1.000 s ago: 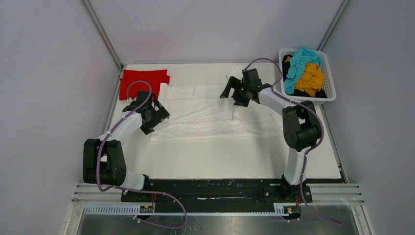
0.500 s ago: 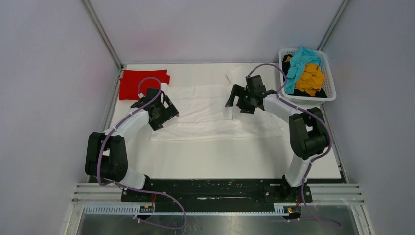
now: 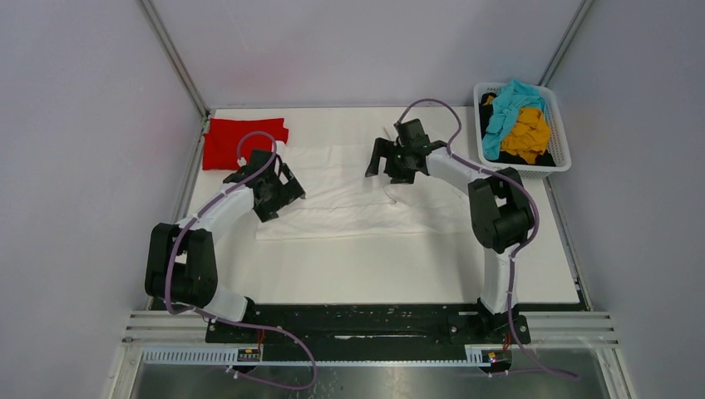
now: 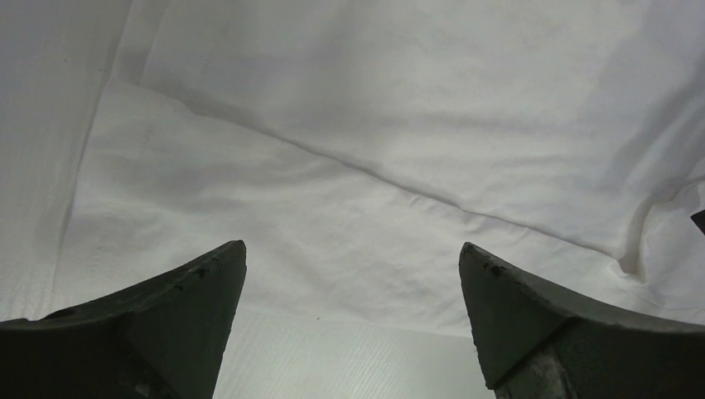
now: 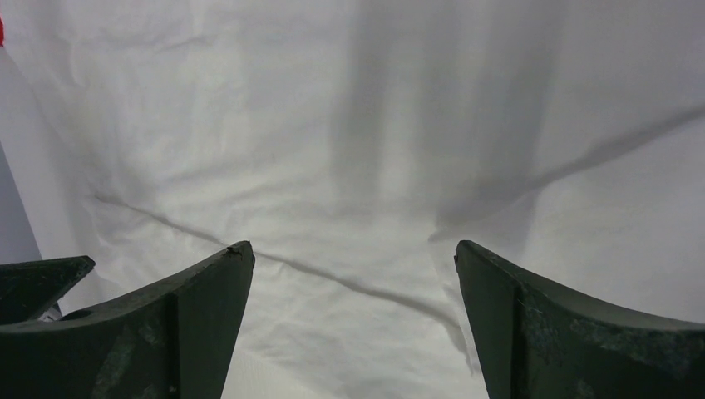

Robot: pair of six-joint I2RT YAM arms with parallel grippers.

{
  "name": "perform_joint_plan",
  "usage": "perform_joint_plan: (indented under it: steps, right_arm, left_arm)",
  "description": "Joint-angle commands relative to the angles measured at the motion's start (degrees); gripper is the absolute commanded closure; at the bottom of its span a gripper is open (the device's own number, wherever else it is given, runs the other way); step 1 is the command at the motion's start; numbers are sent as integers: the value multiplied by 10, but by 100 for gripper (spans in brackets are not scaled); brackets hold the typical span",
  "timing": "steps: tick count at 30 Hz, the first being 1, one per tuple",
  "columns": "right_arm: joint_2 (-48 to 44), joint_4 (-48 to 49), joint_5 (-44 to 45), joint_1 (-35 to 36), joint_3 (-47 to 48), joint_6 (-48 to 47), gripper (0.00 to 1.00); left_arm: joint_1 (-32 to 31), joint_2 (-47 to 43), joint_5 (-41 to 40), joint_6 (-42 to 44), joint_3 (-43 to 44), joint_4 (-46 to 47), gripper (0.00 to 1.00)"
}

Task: Fold and stack the t-shirts
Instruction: Fold the flattened tshirt in 1/3 of the way

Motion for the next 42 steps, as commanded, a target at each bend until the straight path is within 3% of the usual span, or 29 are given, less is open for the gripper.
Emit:
perform_joint_plan:
  steps: [1, 13, 17, 29, 36, 42]
  right_arm:
    - [-85, -26, 32, -2, -34, -35, 1]
    - [-143, -4, 27, -5, -230, 2, 0]
    - [-161, -11, 17, -5, -283, 17, 1]
    - [-354, -65, 39, 6, -491, 31, 1]
    - [-423, -86, 21, 12, -556, 32, 1]
    - [-496, -108, 14, 26, -601, 56, 0]
  left_arm:
    - [-10, 7, 20, 22, 34, 20, 1]
    - [-33, 94, 28, 14, 10, 41, 1]
    - [-54, 87, 24, 1, -26, 42, 1]
    - [-138, -53, 2, -65, -184, 2, 1]
    - [-198, -150, -30, -138, -258, -53, 1]
    - [-234, -179, -39, -178, -280, -63, 1]
